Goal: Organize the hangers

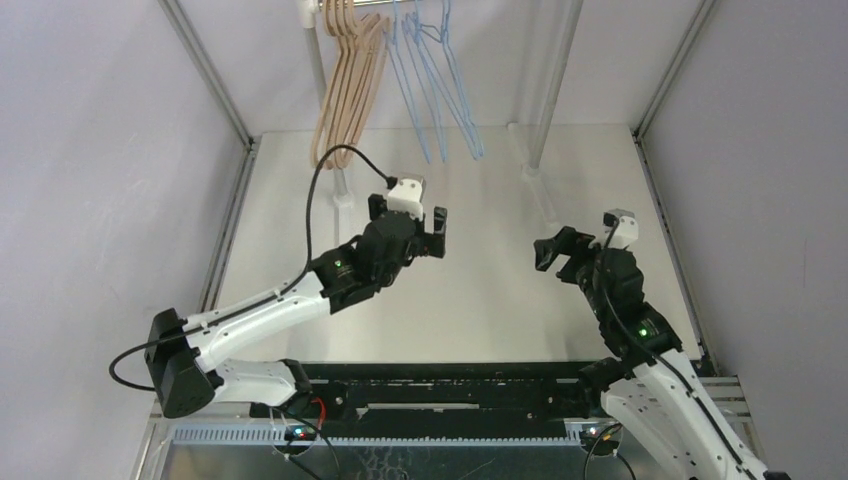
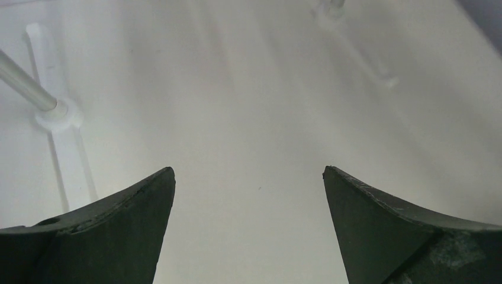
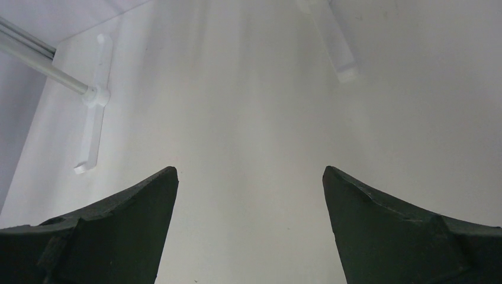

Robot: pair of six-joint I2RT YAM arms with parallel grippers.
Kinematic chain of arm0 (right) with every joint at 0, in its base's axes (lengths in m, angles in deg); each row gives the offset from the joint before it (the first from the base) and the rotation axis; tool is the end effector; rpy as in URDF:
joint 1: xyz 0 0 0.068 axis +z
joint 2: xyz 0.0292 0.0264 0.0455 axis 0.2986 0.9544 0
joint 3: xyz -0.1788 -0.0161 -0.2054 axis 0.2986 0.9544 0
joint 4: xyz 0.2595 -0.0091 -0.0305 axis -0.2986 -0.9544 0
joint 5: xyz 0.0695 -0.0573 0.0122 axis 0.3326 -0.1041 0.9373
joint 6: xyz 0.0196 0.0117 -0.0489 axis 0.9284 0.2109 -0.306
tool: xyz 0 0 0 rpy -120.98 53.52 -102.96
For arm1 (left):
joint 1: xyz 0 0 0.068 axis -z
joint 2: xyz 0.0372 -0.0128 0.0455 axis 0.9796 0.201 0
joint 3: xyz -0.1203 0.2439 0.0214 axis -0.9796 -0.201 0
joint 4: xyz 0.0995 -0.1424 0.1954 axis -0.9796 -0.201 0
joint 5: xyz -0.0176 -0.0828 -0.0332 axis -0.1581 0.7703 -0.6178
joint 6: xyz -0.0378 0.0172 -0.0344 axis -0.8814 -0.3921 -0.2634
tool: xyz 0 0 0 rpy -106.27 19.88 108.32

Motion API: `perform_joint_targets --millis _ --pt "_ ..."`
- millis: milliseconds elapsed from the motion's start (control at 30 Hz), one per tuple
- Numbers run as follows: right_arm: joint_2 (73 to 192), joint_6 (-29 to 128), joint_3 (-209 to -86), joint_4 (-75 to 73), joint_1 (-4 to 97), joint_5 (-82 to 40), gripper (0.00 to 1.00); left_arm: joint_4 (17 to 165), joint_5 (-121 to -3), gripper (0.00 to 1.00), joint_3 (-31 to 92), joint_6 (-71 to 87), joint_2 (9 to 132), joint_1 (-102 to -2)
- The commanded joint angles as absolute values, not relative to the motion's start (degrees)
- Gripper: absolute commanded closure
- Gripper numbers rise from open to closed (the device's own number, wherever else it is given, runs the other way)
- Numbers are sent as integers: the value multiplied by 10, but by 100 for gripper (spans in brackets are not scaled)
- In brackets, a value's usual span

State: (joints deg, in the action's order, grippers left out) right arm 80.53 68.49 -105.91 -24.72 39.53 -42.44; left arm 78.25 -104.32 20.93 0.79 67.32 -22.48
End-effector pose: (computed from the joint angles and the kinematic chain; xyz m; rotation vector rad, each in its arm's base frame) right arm 0.1250 0.0417 0.2864 0.2278 1.9055 0.3373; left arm 0.1774 -0.2267 0.3484 0.2189 1.8586 -0.3298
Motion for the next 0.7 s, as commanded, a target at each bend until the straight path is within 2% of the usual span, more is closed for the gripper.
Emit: perform_joint_targets --millis 0,200,400,667 --pt "864 667 -1083 -154 416 -434 0 851 -1044 1 145 44 633 -227" --pt "1018 613 -1135 -79 428 -439 0 915 -974 1 73 26 620 -286" --pt "1161 577 -1199 -42 426 -423 0 944 -973 1 36 41 633 -316" --pt "1243 565 -1216 -6 425 -421 0 968 -969 0 16 50 649 -329"
